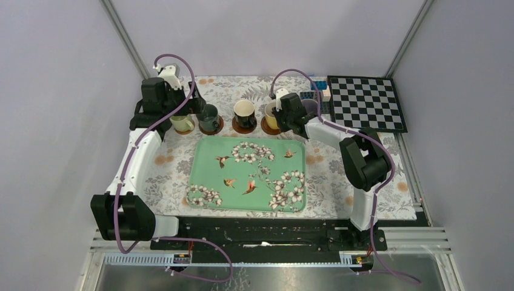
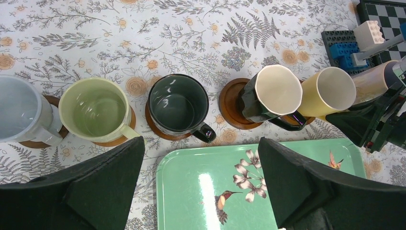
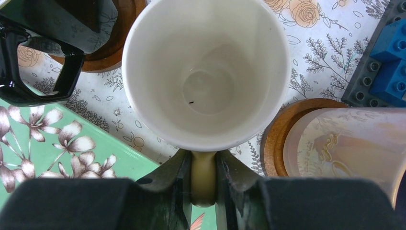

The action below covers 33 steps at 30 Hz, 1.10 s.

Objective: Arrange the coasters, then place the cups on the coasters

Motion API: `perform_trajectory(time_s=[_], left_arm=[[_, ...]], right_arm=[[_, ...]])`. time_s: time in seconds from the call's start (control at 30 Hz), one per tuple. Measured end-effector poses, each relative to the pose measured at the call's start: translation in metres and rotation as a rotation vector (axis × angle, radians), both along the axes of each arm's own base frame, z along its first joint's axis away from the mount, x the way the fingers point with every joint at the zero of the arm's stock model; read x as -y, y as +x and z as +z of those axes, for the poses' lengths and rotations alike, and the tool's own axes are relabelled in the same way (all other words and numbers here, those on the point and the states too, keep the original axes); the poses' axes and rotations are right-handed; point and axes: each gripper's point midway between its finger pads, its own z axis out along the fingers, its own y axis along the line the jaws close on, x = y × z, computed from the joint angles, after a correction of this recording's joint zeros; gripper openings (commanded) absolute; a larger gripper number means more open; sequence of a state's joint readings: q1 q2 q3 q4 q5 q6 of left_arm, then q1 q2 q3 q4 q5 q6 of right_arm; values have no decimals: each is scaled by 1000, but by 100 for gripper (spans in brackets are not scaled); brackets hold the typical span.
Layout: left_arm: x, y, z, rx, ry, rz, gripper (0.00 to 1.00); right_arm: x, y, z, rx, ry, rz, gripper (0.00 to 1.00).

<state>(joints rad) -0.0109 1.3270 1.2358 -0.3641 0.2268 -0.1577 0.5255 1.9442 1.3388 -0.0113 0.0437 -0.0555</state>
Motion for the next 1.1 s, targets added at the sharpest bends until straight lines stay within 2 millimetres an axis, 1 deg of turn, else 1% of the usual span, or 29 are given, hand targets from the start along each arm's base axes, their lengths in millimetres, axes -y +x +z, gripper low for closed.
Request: perform_trajectory(time_s=[0.2,0.33,0.63,0.73,0.83,0.97,1.1], left_arm=[[1,0,0,0,-1,-4,99],[1,0,0,0,-1,-5,99],[1,0,0,1,0,-6,99],[1,0,0,1,0,-8,99],[1,0,0,1,-1,-9,99],[1,0,0,1,-1,-9,99],[1,0,0,1,-1,-10,99]], right_arm=[[0,1,-1,9,6,-1,0],[0,1,-1,10,7,-1,2],[0,1,-1,11,10,0,10],[-1,1,-1,9,12,2,18],[-1,1,-1,9,12,3,30],[-1,1,0,10,17,2,42],[-2,2,5,20,24,2,50]])
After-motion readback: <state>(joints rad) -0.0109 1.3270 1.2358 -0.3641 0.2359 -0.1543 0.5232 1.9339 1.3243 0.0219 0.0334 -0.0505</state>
